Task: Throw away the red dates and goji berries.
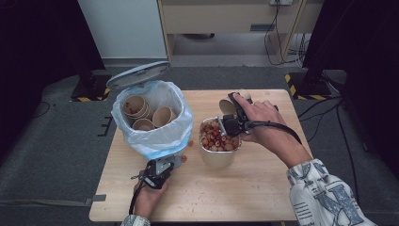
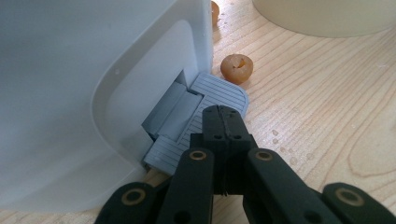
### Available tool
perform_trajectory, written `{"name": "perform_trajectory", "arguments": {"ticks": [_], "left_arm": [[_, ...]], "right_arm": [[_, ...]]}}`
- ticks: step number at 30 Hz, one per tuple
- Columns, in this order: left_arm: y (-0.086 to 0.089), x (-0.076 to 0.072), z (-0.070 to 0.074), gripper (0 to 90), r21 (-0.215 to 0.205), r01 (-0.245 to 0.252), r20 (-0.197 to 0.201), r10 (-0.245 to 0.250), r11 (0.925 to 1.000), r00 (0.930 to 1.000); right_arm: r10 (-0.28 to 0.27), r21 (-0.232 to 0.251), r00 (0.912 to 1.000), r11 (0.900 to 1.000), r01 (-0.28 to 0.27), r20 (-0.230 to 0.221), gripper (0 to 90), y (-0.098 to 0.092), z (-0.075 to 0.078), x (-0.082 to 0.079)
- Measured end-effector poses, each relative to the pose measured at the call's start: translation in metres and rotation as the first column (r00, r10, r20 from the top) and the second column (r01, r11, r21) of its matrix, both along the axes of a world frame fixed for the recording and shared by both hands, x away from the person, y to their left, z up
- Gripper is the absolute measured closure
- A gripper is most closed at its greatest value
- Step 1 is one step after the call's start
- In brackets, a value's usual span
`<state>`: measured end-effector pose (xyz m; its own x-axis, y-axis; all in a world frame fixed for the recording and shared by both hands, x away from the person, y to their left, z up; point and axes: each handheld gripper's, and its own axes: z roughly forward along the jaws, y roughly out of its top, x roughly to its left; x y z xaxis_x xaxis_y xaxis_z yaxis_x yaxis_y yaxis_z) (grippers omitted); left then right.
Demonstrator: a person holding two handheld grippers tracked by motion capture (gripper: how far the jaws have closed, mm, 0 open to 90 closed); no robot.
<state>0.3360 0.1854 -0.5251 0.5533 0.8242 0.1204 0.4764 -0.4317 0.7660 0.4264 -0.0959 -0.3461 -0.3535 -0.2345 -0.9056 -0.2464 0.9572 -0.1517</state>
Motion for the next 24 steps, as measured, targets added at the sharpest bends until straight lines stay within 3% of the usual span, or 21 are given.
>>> {"name": "perform_trajectory", "arguments": {"ticks": [5,7,9,11,16,20,24], "left_arm": [[0.0,0.0,0.0,89.9,-0.001,0.0,0.0,0.0,1.0,1.0],[0.0,0.0,0.0,89.9,0.001,0.0,0.001,0.0,1.0,1.0],[0.0,0.0,0.0,89.9,0.0,0.0,0.0,0.0,1.0,1.0],[0.0,0.0,0.0,89.9,-0.002,0.001,0.0,-0.001,1.0,1.0],[0.001,0.0,0.0,89.9,-0.002,0.001,-0.001,-0.001,1.0,1.0],[0.001,0.0,0.0,89.9,0.011,0.004,-0.003,-0.004,0.9999,1.0],[0.001,0.0,0.0,89.9,0.007,0.004,-0.002,-0.004,1.0,1.0]], "right_arm": [[-0.002,0.115,0.9979,0.993,0.009,-0.065,27.6,-0.003,0.003,0.003],[-0.004,0.194,0.994,0.981,0.025,-0.109,27.6,-0.007,0.004,0.006],[-0.011,0.217,0.9922,0.975,0.038,-0.124,27.6,-0.009,0.003,0.007],[-0.011,0.262,0.9878,0.964,0.052,-0.156,27.6,-0.013,0.003,0.01],[-0.016,0.39,0.9707,0.914,0.111,-0.24,27.5,-0.025,0.0,0.019],[-0.012,0.452,0.9619,0.881,0.139,-0.273,27.3,-0.033,0.001,0.022],[-0.008,0.487,0.9567,0.86,0.155,-0.291,27.2,-0.041,0.002,0.025]]}}
